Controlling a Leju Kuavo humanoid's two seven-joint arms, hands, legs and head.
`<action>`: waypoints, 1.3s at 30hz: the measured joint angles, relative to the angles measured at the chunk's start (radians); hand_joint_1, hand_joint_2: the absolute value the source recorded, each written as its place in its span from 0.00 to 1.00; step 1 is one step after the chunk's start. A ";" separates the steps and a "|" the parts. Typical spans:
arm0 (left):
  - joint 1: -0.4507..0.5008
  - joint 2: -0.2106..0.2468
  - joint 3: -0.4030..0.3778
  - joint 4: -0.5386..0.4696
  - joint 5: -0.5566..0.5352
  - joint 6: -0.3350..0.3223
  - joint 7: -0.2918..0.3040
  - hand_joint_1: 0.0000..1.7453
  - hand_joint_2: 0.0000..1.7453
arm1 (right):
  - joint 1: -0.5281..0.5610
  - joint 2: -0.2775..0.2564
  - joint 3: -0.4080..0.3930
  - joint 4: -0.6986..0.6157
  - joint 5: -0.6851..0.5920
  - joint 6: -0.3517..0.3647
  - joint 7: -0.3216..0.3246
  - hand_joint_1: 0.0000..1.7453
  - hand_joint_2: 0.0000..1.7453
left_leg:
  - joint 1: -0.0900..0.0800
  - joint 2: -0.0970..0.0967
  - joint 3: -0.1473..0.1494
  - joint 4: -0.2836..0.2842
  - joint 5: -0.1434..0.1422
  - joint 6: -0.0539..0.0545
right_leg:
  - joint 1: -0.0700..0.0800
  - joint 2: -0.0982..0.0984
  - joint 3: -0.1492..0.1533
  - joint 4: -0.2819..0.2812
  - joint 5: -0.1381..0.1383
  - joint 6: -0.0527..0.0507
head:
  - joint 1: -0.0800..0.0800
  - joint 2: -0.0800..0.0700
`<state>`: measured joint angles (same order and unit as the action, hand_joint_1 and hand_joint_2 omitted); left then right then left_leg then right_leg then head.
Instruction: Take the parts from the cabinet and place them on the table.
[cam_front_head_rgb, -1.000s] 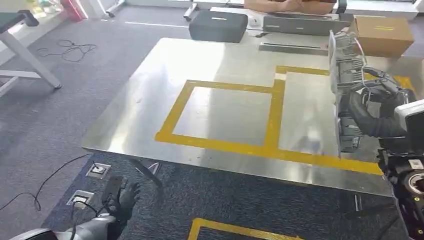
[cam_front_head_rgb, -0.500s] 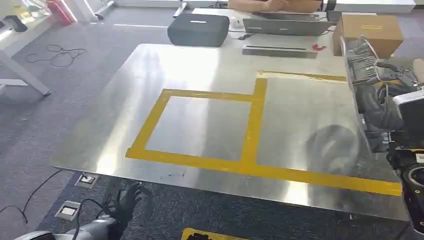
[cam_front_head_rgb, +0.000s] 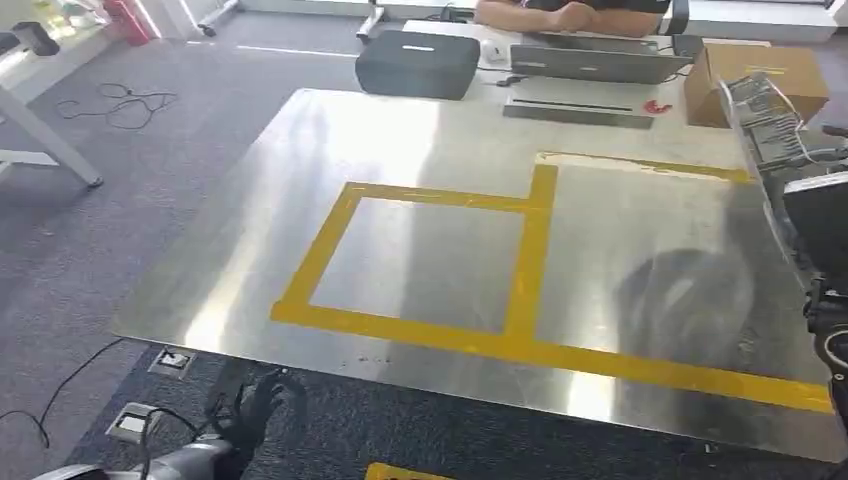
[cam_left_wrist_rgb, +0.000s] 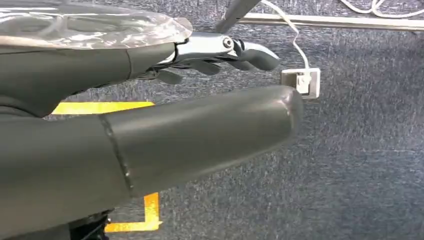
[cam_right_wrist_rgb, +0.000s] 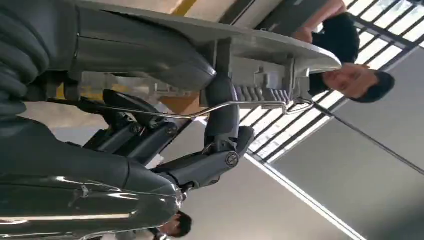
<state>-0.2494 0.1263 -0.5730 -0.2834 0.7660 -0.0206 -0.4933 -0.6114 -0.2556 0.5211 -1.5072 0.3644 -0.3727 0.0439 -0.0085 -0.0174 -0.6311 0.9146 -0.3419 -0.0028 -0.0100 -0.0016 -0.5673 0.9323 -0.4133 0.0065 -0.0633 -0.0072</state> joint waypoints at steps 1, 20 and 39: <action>0.000 0.000 0.000 0.000 0.002 0.000 0.000 0.00 0.00 | -0.002 -0.003 0.000 0.005 0.032 -0.007 0.010 1.00 1.00 | 0.000 0.000 0.000 0.000 0.000 0.001 | 0.000 0.000 0.001 -0.002 0.000 0.001 | 0.000 0.000; -0.002 -0.003 0.000 0.000 0.009 0.000 -0.010 0.00 0.00 | -0.032 -0.026 0.039 0.103 0.128 0.094 0.043 1.00 1.00 | 0.005 -0.001 0.001 0.000 -0.001 0.004 | 0.002 -0.001 0.005 -0.005 0.000 0.004 | 0.001 0.000; -0.001 -0.001 0.000 0.000 0.005 0.002 -0.024 0.00 0.00 | -0.051 -0.026 0.101 0.354 0.136 0.163 0.055 1.00 1.00 | 0.005 -0.001 0.004 0.000 -0.001 0.004 | 0.002 -0.001 0.006 -0.005 0.000 0.004 | 0.000 0.000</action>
<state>-0.2502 0.1251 -0.5730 -0.2834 0.7706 -0.0191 -0.5169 -0.6629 -0.2811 0.6222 -1.1528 0.5001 -0.2098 0.0988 -0.0032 -0.0183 -0.6273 0.9146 -0.3427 0.0014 -0.0078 -0.0024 -0.5609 0.9277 -0.4128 0.0100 -0.0629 -0.0072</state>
